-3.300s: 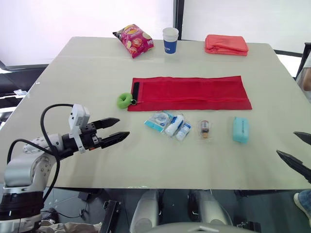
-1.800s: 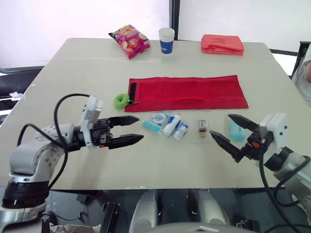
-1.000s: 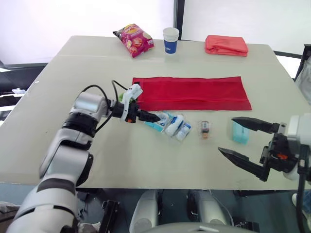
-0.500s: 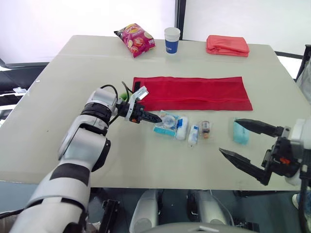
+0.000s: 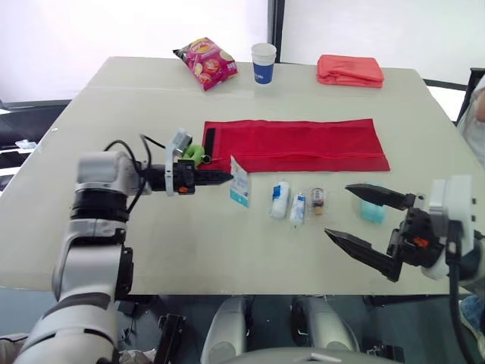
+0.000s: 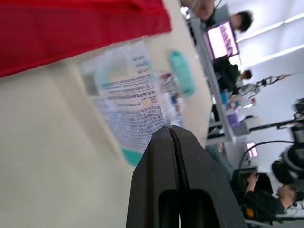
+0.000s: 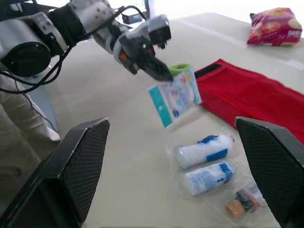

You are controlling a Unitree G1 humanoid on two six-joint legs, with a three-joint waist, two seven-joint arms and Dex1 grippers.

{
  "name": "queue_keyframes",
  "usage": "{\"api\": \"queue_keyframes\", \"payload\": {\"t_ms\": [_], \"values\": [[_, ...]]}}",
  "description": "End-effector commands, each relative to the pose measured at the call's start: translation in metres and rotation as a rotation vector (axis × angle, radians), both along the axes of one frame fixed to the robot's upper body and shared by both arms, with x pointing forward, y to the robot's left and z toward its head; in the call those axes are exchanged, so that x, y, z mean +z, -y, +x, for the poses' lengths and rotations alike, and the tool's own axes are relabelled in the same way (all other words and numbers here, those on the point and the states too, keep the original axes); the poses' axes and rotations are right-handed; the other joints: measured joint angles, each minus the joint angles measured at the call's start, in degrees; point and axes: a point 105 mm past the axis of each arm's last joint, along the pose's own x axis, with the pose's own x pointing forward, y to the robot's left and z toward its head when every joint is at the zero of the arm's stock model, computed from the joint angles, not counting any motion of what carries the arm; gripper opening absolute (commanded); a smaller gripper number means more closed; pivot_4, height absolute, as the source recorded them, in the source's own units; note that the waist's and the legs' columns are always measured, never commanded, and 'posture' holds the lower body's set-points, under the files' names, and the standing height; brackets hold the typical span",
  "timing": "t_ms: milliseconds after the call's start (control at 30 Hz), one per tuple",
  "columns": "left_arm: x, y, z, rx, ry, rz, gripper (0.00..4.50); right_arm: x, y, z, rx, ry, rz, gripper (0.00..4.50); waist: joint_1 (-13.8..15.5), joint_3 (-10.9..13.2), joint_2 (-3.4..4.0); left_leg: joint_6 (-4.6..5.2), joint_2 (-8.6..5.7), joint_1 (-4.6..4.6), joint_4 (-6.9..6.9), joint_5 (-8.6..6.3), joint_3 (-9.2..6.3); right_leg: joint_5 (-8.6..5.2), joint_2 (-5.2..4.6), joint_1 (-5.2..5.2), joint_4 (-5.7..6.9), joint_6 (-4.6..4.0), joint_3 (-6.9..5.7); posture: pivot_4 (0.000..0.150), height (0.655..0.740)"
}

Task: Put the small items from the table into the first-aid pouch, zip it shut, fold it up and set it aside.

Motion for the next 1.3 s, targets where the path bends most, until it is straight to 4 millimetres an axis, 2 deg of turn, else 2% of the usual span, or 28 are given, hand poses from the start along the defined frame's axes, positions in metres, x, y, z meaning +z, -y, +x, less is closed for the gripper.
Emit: {"api": "queue_keyframes", "payload": {"t_ms": [33, 133, 267, 400, 533, 600, 733, 867, 967, 1200, 1300], "values": [[0.026, -0.005, -0.020, 0.008, 0.074, -0.080, 0.01, -0.009, -0.008, 0.015, -0.010, -0.090, 0.062, 4.50, -0.20, -0.01, -0.02, 0.00, 0.01, 0.01, 0.02, 0.00, 0.01, 0.00, 0.00, 0.00, 0.01, 0.00, 0.01, 0.150, 0.7400], [0.032, -0.007, -0.031, 0.014, 0.124, -0.130, 0.01, -0.012, -0.016, 0.025, 0.008, -0.162, 0.128, 4.50, -0.27, -0.01, -0.02, -0.01, 0.00, 0.04, 0.03, 0.00, 0.02, 0.00, -0.01, -0.02, 0.13, 0.00, 0.02, 0.150, 0.7400], [0.031, -0.005, -0.039, 0.026, 0.141, -0.143, 0.01, -0.009, -0.022, 0.032, 0.038, -0.138, 0.123, 4.50, 0.00, 0.00, -0.01, -0.01, -0.03, 0.05, 0.04, 0.01, 0.02, -0.01, -0.03, -0.02, 0.21, -0.01, 0.03, 0.150, 0.7400], [0.049, 0.010, -0.050, -0.066, 0.184, -0.228, 0.01, -0.003, -0.033, 0.031, 0.124, -0.201, 0.190, 4.50, 0.02, -0.01, -0.02, -0.01, -0.05, 0.04, 0.05, 0.01, 0.01, 0.02, -0.04, -0.02, 0.22, -0.04, 0.04, 0.150, 0.7400], [0.066, 0.025, -0.060, -0.167, 0.212, -0.291, 0.01, 0.000, -0.041, 0.033, 0.173, -0.360, 0.318, 4.50, -0.09, -0.02, -0.03, -0.01, -0.05, 0.05, 0.05, 0.01, 0.02, 0.13, -0.03, -0.02, 0.27, -0.09, 0.05, 0.150, 0.7400], [0.075, 0.034, -0.064, -0.219, 0.231, -0.327, 0.01, -0.002, -0.042, 0.036, 0.189, -0.473, 0.369, 4.50, -0.13, -0.02, -0.03, -0.01, -0.06, 0.07, 0.05, 0.01, 0.04, 0.14, -0.03, -0.02, 0.29, -0.10, 0.07, 0.150, 0.7400], [0.084, 0.043, -0.067, -0.263, 0.237, -0.371, 0.01, 0.002, -0.042, 0.042, 0.185, -0.547, 0.452, 4.50, -0.23, -0.02, -0.03, -0.01, -0.08, 0.08, 0.05, 0.01, 0.06, 0.14, -0.02, -0.02, 0.31, -0.12, 0.09, 0.150, 0.7400], [0.084, 0.049, -0.068, -0.270, 0.218, -0.397, 0.01, 0.006, -0.050, 0.041, 0.213, -0.629, 0.550, 4.50, -0.42, -0.02, -0.03, -0.01, -0.07, 0.09, 0.05, 0.01, 0.08, 0.14, 0.02, -0.03, 0.34, -0.11, 0.13, 0.150, 0.7400], [0.079, 0.050, -0.068, -0.257, 0.196, -0.395, 0.01, 0.017, -0.054, 0.040, 0.249, -0.677, 0.670, 4.50, -0.44, -0.02, -0.03, -0.01, -0.05, 0.10, 0.05, 0.01, 0.10, 0.14, 0.05, -0.04, 0.37, -0.11, 0.15, 0.150, 0.7400], [0.062, 0.050, -0.068, -0.211, 0.161, -0.339, 0.01, 0.025, -0.059, 0.031, 0.296, -0.664, 0.680, 4.50, -0.40, -0.01, -0.02, -0.01, -0.06, 0.10, 0.05, 0.00, 0.13, 0.09, 0.04, -0.05, 0.35, -0.19, 0.17, 0.150, 0.7400], [0.060, 0.051, -0.070, -0.204, 0.164, -0.342, 0.00, 0.025, -0.061, 0.029, 0.309, -0.660, 0.654, 3.71, -0.40, -0.01, -0.02, -0.01, -0.06, 0.10, 0.05, 0.00, 0.15, 0.09, 0.03, -0.05, 0.34, -0.19, 0.17, 0.150, 0.7400]]}}
